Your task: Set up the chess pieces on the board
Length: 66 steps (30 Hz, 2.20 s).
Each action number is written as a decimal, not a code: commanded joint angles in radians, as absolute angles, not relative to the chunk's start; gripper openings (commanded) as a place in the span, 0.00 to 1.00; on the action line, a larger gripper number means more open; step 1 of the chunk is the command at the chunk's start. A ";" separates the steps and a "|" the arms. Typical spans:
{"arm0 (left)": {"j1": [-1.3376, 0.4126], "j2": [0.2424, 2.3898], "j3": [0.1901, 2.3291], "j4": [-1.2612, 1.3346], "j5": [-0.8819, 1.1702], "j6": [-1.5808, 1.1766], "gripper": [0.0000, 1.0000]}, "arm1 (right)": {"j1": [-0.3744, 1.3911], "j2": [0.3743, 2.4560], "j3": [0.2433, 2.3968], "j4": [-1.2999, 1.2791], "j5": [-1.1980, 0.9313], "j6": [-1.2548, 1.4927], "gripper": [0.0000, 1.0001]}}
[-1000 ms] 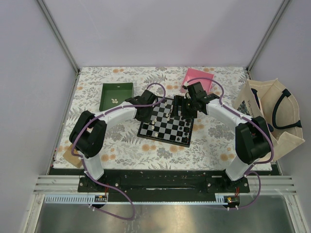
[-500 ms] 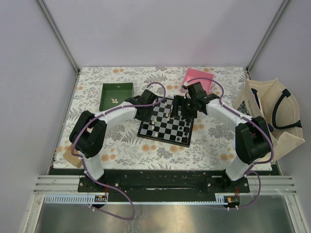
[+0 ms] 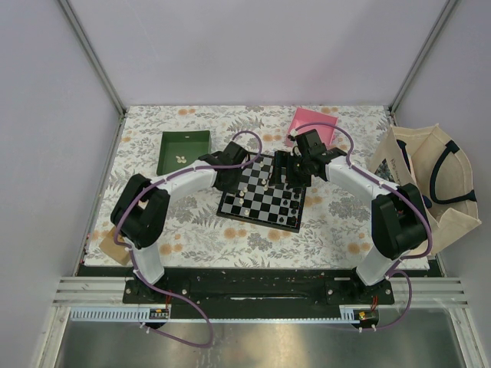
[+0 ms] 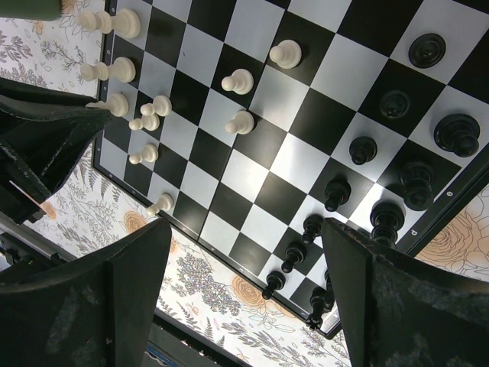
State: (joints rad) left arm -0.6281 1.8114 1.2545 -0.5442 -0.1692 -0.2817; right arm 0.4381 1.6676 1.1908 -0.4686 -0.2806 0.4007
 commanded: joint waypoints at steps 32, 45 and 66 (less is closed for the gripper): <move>-0.247 1.690 1.434 -0.508 -0.227 -0.253 0.69 | 0.433 1.663 1.220 -0.456 -0.302 0.397 0.89; -0.074 1.902 1.591 -0.541 -0.204 -0.275 0.53 | 0.433 1.658 1.213 -0.463 -0.291 0.394 0.89; -0.015 2.094 1.681 -0.552 -0.115 -0.379 0.48 | 0.431 1.681 1.236 -0.474 -0.301 0.393 0.89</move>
State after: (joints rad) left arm -0.0200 2.0716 1.6230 -0.5522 -0.1303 -0.3386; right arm 0.4377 1.6733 1.1912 -0.4694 -0.2825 0.4007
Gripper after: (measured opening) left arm 0.488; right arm 0.888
